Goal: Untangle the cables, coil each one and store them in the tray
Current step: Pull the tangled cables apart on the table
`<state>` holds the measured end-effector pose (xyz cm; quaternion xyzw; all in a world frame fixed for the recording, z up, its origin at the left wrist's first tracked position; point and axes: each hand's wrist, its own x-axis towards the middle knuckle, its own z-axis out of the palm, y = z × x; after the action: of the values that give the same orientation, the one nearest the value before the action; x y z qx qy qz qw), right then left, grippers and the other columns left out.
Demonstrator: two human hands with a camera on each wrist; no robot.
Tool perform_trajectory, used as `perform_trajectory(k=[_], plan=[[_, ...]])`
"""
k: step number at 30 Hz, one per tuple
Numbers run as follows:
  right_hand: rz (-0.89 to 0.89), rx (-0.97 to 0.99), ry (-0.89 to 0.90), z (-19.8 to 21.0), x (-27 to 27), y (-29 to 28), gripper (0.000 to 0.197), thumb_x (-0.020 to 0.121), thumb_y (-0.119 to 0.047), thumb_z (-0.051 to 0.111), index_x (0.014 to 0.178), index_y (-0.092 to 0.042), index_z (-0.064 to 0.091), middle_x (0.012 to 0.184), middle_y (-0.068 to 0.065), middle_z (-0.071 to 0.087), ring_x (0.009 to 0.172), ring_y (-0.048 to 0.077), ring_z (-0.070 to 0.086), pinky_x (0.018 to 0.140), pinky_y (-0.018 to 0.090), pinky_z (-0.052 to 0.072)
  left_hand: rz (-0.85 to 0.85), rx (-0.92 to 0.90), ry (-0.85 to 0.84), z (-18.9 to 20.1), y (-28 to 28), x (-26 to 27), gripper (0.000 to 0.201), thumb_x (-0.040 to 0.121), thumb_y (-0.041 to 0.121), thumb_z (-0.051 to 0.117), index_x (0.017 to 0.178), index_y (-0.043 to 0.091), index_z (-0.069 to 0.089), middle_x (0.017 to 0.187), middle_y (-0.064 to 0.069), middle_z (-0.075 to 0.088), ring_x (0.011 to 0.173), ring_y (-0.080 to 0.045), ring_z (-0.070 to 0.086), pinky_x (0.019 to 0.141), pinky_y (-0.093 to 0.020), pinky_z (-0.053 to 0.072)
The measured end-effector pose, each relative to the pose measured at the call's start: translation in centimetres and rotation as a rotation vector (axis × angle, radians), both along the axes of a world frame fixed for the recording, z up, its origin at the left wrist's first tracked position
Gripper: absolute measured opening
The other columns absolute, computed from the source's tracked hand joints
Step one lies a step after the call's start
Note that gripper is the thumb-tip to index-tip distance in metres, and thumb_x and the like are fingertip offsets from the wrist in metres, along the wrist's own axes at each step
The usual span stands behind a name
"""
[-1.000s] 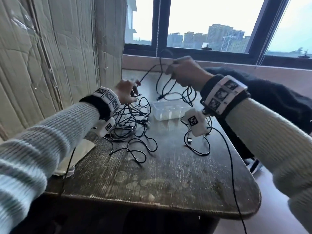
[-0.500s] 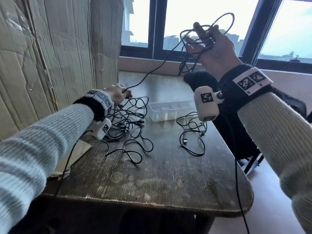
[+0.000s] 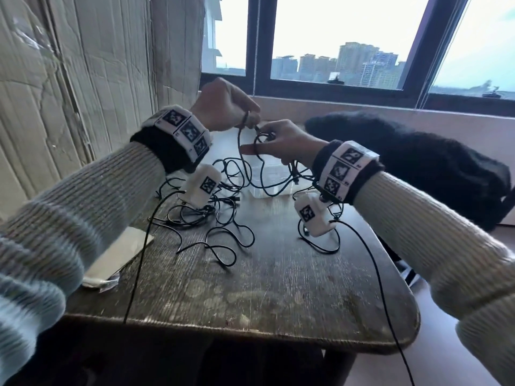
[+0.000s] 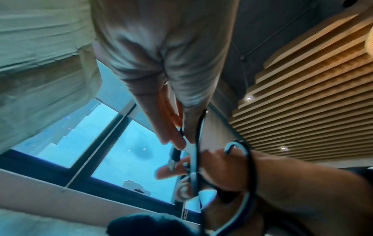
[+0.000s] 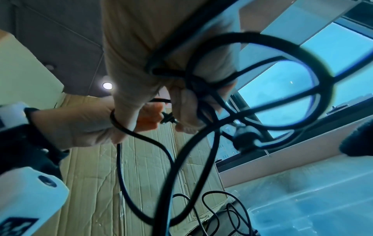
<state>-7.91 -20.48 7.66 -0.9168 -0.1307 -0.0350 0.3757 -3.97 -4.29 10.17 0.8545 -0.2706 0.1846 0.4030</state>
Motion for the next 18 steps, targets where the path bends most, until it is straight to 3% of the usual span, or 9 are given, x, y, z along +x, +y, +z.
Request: perform_trajectory(k=[2,6,9,12,15,17,18], plan=[[0.011,0.046,-0.009,0.0,-0.1,0.2,0.075,0.068,-0.050,0.080,0.132,-0.022,0.053,0.076,-0.007,0.045,0.053,0.008,0.037,0.043,0.021,0.036,-0.026,0.000,-0.029,0.6,-0.7,-0.9,0.024,0.071,0.025,0.083,0.093,0.023,0.075,0.077,0.015,0.071,0.067,0.004,0.067,0.061,-0.008,0.050],[0.016,0.054,-0.031,0.1,-0.5,-1.3,0.020,0.080,-0.044,0.073,0.092,-0.030,0.065,0.065,-0.006,0.041,0.050,0.008,0.036,0.041,0.020,0.032,-0.171,0.047,-0.036,0.8,-1.2,-2.4,0.025,0.071,0.016,0.082,0.095,0.021,0.075,0.082,0.017,0.071,0.073,0.004,0.068,0.067,-0.011,0.052],[-0.042,0.006,0.031,-0.3,-0.6,-3.6,0.008,0.091,-0.034,0.062,0.092,-0.027,0.066,0.069,-0.005,0.054,0.045,0.007,0.036,0.038,0.017,0.029,-0.250,0.058,0.005,0.0,-2.2,-3.4,0.027,0.072,0.016,0.081,0.098,0.016,0.074,0.086,0.014,0.072,0.077,-0.001,0.069,0.070,-0.018,0.056],[-0.154,-0.089,0.109,-0.5,-1.1,-6.9,0.022,0.096,-0.035,0.053,0.080,-0.020,0.056,0.078,0.002,0.062,0.044,0.010,0.034,0.036,0.014,0.026,-0.253,0.130,0.111,-1.6,-3.8,-3.2,0.034,0.081,0.019,0.074,0.113,0.009,0.067,0.098,0.007,0.071,0.086,-0.010,0.070,0.065,-0.025,0.059],[-0.284,-0.258,0.181,-0.4,-1.9,-10.7,0.032,0.097,-0.033,0.046,0.074,-0.012,0.050,0.068,0.002,0.054,0.045,0.013,0.037,0.039,0.020,0.029,-0.154,0.499,0.127,-4.4,-5.8,-2.8,0.037,0.090,0.026,0.064,0.123,0.010,0.060,0.118,0.000,0.065,0.101,-0.013,0.063,0.059,-0.008,0.046],[-0.335,-0.305,0.193,-0.5,-2.0,-12.8,0.034,0.096,-0.035,0.044,0.075,-0.009,0.050,0.069,0.006,0.052,0.047,0.015,0.039,0.046,0.025,0.031,-0.228,0.717,0.139,-6.8,-7.7,-3.6,0.034,0.091,0.026,0.062,0.123,0.015,0.061,0.122,0.003,0.062,0.105,-0.011,0.059,0.065,-0.005,0.041],[-0.358,-0.274,0.191,-0.6,-2.0,-13.7,0.034,0.095,-0.036,0.044,0.077,-0.008,0.051,0.072,0.009,0.052,0.049,0.016,0.040,0.048,0.027,0.031,-0.336,0.790,0.150,-7.8,-8.9,-4.1,0.033,0.091,0.025,0.062,0.124,0.017,0.062,0.125,0.002,0.061,0.110,-0.013,0.057,0.075,-0.011,0.043]])
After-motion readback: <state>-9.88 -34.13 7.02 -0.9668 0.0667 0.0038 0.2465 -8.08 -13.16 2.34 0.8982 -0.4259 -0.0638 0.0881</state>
